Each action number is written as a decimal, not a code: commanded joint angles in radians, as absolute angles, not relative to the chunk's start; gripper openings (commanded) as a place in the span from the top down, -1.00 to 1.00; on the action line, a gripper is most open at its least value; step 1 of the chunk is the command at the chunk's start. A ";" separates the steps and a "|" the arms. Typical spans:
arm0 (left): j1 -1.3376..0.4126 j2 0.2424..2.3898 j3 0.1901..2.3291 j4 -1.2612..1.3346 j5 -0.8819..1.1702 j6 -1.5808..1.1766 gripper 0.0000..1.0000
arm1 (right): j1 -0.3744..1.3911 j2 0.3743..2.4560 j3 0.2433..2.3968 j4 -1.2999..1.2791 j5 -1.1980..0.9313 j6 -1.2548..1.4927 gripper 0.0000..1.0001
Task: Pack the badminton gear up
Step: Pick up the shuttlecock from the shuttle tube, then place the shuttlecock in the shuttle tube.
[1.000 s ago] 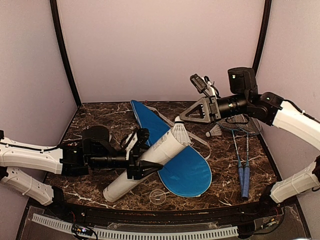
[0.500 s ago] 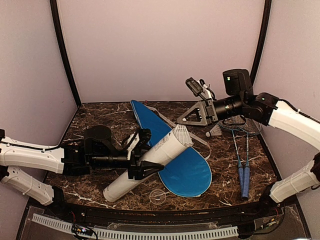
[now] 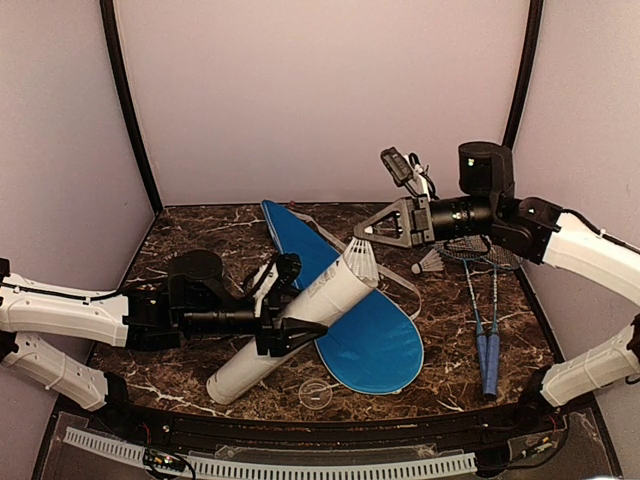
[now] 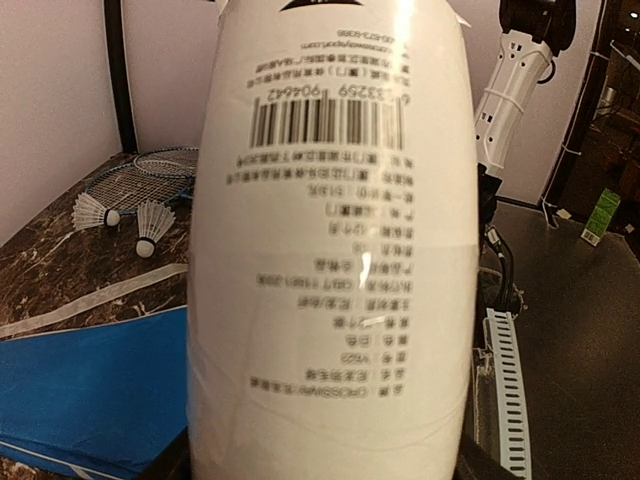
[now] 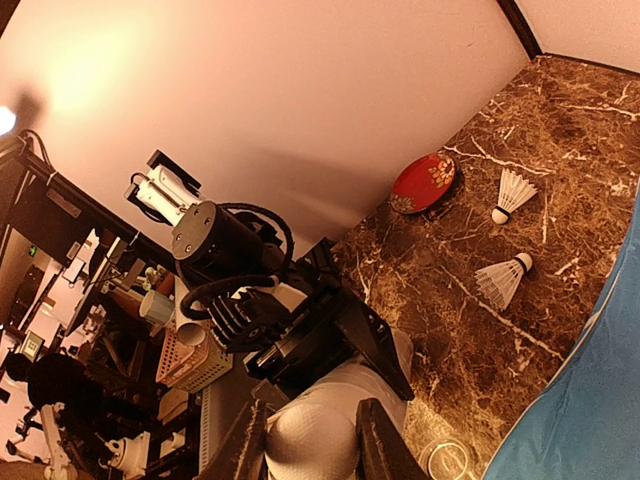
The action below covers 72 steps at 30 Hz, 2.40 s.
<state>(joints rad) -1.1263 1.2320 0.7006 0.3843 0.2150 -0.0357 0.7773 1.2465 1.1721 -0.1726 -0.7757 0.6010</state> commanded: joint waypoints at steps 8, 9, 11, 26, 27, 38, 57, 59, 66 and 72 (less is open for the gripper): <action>-1.129 1.247 0.682 0.435 0.226 -0.072 -0.27 | 0.826 1.226 1.122 -0.042 -0.610 0.610 0.57; -1.129 1.245 0.678 0.440 0.232 -0.072 -0.27 | 0.825 1.225 1.117 -0.038 -0.607 0.609 0.58; -1.129 1.239 0.666 0.453 0.238 -0.075 -0.28 | 0.825 1.222 1.114 -0.037 -0.592 0.607 0.58; -1.129 1.218 0.644 0.505 0.303 -0.095 -0.27 | 0.826 1.199 1.082 -0.003 -0.536 0.573 0.58; -1.129 1.219 0.643 0.510 0.310 -0.096 -0.27 | 0.826 1.197 1.081 -0.001 -0.530 0.572 0.58; -1.129 1.215 0.642 0.539 0.335 -0.106 -0.27 | 0.826 1.190 1.047 0.031 -0.490 0.558 0.59; -1.129 1.252 0.664 0.583 0.176 -0.150 -0.27 | 0.897 1.161 0.989 0.114 -0.436 0.582 0.58; -1.129 1.258 0.667 0.591 0.167 -0.150 -0.27 | 0.908 1.156 0.984 0.113 -0.434 0.586 0.55; -1.129 1.260 0.661 0.604 0.163 -0.139 -0.28 | 0.917 1.116 0.976 0.061 -0.421 0.583 -0.07; -1.128 1.247 0.642 0.595 0.174 -0.120 -0.27 | 0.909 1.086 1.014 0.025 -0.399 0.585 -0.62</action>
<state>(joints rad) -1.1244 1.2503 0.6666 0.5549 0.1741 -0.1467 0.9096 1.1156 0.9833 0.0303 -0.4217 0.5835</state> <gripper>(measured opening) 0.638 0.774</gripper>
